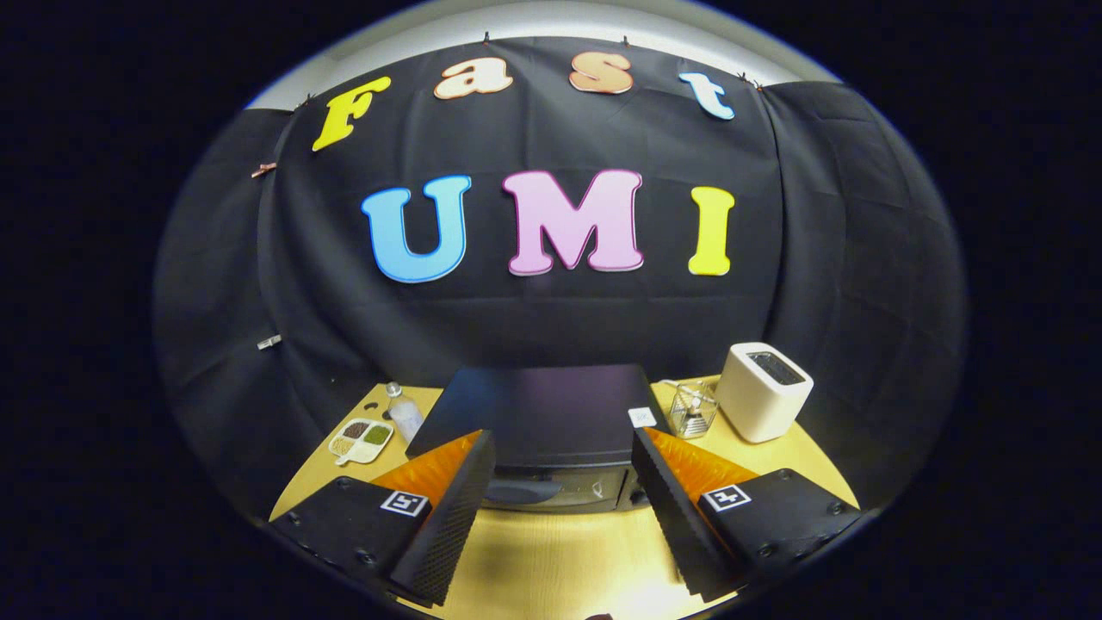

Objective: Open the toaster oven, put the food inside, and close the toaster oven door.

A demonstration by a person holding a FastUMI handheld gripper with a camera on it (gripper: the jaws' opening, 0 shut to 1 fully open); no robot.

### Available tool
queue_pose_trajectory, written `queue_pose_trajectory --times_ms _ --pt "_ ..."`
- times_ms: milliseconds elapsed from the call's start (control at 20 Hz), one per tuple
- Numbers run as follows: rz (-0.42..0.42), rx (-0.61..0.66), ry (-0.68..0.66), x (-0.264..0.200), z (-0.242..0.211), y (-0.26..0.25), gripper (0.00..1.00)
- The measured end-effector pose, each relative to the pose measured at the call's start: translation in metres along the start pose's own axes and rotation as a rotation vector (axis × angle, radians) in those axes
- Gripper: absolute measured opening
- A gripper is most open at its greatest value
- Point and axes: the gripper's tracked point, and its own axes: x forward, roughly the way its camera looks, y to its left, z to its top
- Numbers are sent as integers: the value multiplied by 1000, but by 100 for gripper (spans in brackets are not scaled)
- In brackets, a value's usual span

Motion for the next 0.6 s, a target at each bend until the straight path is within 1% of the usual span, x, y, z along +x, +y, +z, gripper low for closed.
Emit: queue_pose_trajectory --times_ms 150,300,600 --pt "-14 10 -83 -15 43 -28 99" --pt "-31 -12 -163 -29 75 -58 99" --pt "-29 -33 -217 -53 100 -109 99"
